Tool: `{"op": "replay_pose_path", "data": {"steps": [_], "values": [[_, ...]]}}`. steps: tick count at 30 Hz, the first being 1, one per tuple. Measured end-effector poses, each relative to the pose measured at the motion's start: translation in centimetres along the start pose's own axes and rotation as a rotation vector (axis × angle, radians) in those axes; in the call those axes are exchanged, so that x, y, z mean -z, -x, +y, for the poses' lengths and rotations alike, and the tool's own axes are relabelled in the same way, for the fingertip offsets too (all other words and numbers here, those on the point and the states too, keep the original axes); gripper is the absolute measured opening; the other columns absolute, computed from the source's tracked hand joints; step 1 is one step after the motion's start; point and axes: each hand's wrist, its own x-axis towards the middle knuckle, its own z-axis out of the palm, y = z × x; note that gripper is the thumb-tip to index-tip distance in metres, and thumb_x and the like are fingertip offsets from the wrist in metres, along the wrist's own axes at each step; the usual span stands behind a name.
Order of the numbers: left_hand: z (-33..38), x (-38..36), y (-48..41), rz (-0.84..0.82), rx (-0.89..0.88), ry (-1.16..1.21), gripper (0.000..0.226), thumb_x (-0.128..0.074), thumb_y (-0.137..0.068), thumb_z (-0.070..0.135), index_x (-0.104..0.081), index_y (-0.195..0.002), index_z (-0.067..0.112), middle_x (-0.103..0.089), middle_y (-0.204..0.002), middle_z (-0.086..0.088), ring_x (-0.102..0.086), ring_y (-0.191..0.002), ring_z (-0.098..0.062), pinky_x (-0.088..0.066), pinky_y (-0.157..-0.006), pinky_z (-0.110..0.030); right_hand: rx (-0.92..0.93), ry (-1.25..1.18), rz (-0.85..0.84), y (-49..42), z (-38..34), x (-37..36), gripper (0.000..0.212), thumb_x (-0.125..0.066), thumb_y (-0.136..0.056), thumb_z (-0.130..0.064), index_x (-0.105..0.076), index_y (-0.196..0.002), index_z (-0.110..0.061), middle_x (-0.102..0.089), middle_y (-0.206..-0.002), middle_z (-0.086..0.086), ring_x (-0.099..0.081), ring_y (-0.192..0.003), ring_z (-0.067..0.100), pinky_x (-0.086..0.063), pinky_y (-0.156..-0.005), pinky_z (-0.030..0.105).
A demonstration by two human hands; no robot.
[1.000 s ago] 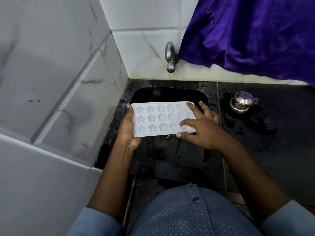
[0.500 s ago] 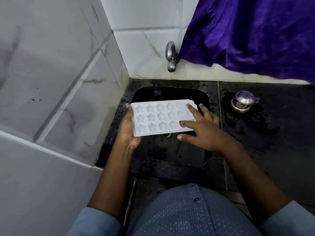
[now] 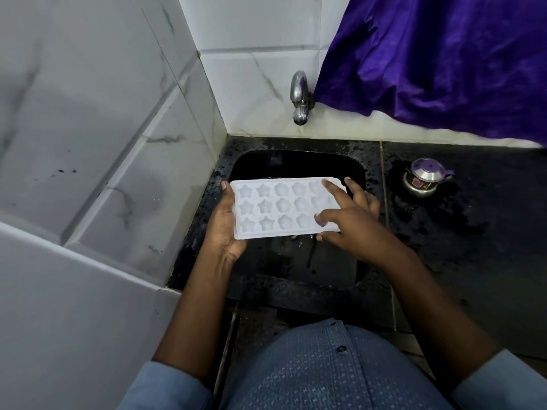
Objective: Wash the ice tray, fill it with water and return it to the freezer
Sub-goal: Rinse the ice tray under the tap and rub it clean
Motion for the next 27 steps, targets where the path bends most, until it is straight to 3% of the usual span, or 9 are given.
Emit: {"op": "replay_pose_path", "data": {"steps": [7, 13, 17, 22, 27], "values": [[0.32, -0.15, 0.0, 0.007, -0.004, -0.007, 0.081, -0.026, -0.109, 0.07, -0.056, -0.153, 0.009, -0.067, -0.146, -0.018, -0.067, -0.132, -0.038, -0.06, -0.098, -0.054, -0.003, 0.031, 0.009, -0.11, -0.3, 0.19, 0.027, -0.079, -0.085, -0.053, -0.072, -0.106, -0.038, -0.006, -0.175, -0.004, 0.013, -0.158, 0.028, 0.004, -0.117, 0.045], [0.23, -0.5, 0.1, 0.006, 0.012, -0.022, 0.084, -0.026, -0.108, 0.072, -0.053, -0.156, 0.009, -0.065, -0.149, -0.019, -0.063, -0.136, -0.04, -0.053, -0.107, -0.058, -0.006, -0.013, 0.065, -0.02, -0.15, -0.15, 0.022, -0.083, -0.081, -0.053, -0.072, -0.089, -0.036, -0.014, -0.174, -0.004, 0.011, -0.159, 0.028, 0.002, -0.12, 0.052], [0.29, -0.63, 0.24, 0.006, 0.008, -0.012, 0.083, -0.024, -0.109, 0.07, -0.052, -0.157, 0.008, -0.064, -0.15, -0.019, -0.062, -0.137, -0.04, -0.055, -0.103, -0.055, -0.007, -0.04, 0.085, 0.03, -0.07, -0.15, 0.03, -0.081, -0.077, -0.062, -0.076, -0.092, -0.037, -0.014, -0.174, -0.003, 0.01, -0.159, 0.028, 0.003, -0.119, 0.05], [0.2, -0.88, 0.47, 0.021, 0.022, -0.033, 0.082, -0.025, -0.109, 0.07, -0.054, -0.155, 0.009, -0.069, -0.144, -0.018, -0.069, -0.128, -0.037, -0.062, -0.094, -0.052, -0.027, -0.044, 0.063, 0.2, -0.44, 0.03, 0.033, -0.077, -0.079, -0.067, -0.066, -0.076, -0.035, -0.012, -0.174, -0.008, 0.016, -0.158, 0.023, 0.007, -0.119, 0.047], [0.34, -0.72, 0.54, 0.012, 0.009, -0.017, 0.082, -0.024, -0.109, 0.069, -0.053, -0.155, 0.008, -0.066, -0.147, -0.018, -0.066, -0.132, -0.038, -0.057, -0.102, -0.055, -0.015, -0.048, 0.092, 0.55, -0.5, 0.21, 0.036, -0.073, -0.08, -0.071, -0.073, -0.088, -0.036, -0.006, -0.175, -0.008, 0.017, -0.158, 0.025, 0.006, -0.119, 0.049]]}}
